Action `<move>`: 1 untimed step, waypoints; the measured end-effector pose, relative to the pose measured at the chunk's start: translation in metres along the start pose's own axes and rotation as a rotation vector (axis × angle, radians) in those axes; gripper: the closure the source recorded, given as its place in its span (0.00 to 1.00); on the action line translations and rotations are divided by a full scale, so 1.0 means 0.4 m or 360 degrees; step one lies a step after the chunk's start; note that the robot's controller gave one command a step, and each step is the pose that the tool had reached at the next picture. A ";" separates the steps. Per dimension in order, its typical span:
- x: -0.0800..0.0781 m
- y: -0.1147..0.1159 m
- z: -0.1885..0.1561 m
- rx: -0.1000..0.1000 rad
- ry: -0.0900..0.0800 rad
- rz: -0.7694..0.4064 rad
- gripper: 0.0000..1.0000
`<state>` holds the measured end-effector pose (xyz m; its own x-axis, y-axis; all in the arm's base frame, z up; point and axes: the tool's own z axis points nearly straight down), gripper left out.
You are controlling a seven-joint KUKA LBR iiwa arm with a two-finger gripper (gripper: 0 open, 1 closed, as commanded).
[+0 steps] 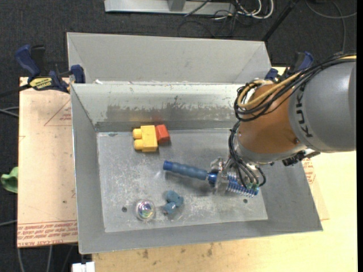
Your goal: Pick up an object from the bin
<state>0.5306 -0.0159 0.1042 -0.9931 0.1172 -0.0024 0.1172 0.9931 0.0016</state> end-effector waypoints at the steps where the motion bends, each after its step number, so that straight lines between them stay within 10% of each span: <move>1: -0.002 0.002 -0.102 0.0000 -0.0002 -0.0002 1.00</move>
Offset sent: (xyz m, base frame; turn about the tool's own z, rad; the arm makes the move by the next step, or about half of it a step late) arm 0.0002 0.0001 0.0394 0.0000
